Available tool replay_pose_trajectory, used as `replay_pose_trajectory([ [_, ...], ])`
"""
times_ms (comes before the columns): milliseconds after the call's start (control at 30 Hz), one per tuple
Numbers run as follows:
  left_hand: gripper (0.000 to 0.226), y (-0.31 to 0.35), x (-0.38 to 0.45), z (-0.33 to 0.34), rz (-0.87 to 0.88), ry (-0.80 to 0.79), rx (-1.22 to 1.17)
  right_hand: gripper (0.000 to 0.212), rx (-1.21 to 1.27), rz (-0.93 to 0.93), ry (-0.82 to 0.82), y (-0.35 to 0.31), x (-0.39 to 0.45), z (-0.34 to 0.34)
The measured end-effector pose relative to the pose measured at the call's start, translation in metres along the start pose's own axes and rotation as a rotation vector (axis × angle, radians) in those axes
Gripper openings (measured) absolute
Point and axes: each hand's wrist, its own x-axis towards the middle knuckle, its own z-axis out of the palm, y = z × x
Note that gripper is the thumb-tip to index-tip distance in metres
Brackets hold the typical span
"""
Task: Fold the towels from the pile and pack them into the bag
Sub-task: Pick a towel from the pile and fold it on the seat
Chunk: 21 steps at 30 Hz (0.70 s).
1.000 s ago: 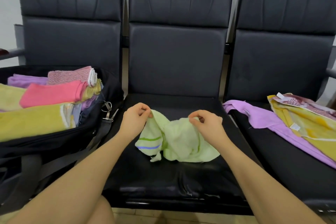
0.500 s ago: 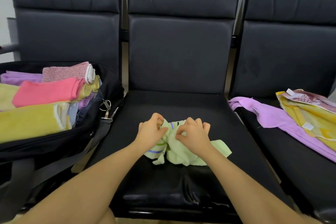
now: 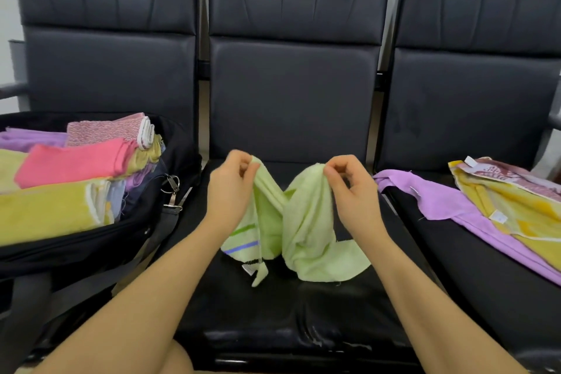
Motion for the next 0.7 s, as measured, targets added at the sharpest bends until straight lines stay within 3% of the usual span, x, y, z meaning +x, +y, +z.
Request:
replay_pose_trajectory([
  [133,0.011,0.028,0.001,-0.017,0.111,0.052,-0.187,0.018,0.28,-0.003,0.054,-0.029,0.002,-0.005],
  [300,0.028,0.061,-0.007,-0.021,0.094,-0.141,-0.339,0.013,0.455,-0.007,0.049,-0.05,0.007,-0.01],
  [433,0.018,0.069,-0.017,-0.012,0.086,-0.325,-0.267,0.012,0.458,-0.034,-0.011,-0.06,0.007,-0.015],
  [567,0.018,0.073,-0.021,-0.009,-0.071,-0.339,-0.458,0.016,0.413,0.053,-0.075,-0.055,0.008,-0.023],
  [700,0.025,0.077,-0.016,-0.013,-0.023,-0.266,-0.46,0.006,0.246,0.086,-0.061,-0.05,0.003,-0.021],
])
